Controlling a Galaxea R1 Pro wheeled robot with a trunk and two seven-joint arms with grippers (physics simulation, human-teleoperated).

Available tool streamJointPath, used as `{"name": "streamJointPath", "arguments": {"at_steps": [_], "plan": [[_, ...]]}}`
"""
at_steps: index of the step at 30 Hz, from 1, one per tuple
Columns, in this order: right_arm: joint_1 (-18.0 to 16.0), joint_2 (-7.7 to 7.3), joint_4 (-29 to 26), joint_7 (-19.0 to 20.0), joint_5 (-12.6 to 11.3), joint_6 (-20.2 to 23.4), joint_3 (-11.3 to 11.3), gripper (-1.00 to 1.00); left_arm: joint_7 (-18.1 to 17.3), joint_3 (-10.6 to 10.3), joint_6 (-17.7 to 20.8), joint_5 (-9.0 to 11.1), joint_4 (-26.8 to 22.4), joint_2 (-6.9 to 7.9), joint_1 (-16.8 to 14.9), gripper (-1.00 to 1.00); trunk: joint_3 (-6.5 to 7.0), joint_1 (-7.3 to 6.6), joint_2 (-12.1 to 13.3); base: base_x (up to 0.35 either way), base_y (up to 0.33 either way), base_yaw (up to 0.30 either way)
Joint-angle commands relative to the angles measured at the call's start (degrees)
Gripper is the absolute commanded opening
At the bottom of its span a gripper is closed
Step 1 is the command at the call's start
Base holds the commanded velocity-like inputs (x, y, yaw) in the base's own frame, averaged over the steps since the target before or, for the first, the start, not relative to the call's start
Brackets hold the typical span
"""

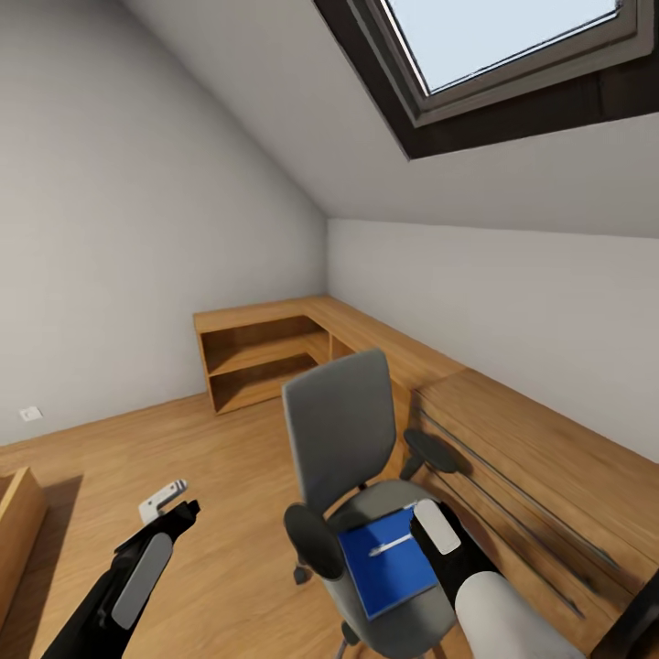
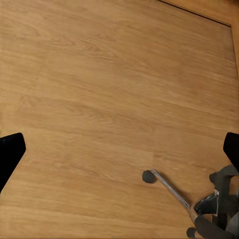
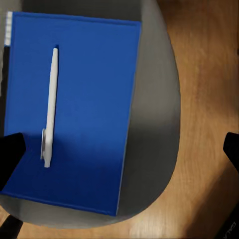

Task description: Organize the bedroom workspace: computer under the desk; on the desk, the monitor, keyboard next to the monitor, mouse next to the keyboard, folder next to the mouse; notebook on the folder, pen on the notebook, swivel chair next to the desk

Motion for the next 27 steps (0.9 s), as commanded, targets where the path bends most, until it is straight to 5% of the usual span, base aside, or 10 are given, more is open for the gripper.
{"name": "streamJointPath", "arguments": {"at_steps": [1, 10, 22, 27], "plan": [[0.0, 0.03, -0.1, -0.2, 0.2, 0.6, -0.3, 1.00, 0.5, 0.0, 0.2, 0.4, -0.1, -0.01, 0.0, 1.00, -0.07, 0.03, 0.0, 0.298, 0.026, 0.140], [0.0, -0.07, -0.1, 0.1, 0.2, 0.6, -0.3, 1.00, 0.8, -0.1, 0.3, 0.5, -0.1, 0.02, 0.0, 1.00, -0.07, 0.03, 0.0, 0.171, 0.017, 0.186], [0.0, 0.02, -0.1, 4.7, 0.4, 0.5, -0.1, 1.00, 0.6, 0.0, 0.4, 0.9, -2.8, -0.04, 0.0, 1.00, -0.07, 0.03, 0.0, 0.070, 0.023, 0.013], [0.0, 0.00, -0.2, 4.8, 0.4, 0.5, -0.1, 1.00, 0.7, 0.1, 0.4, 0.9, -4.1, 0.03, 0.0, 1.00, -0.97, 1.13, -2.0, 0.001, 0.000, 0.000]]}}
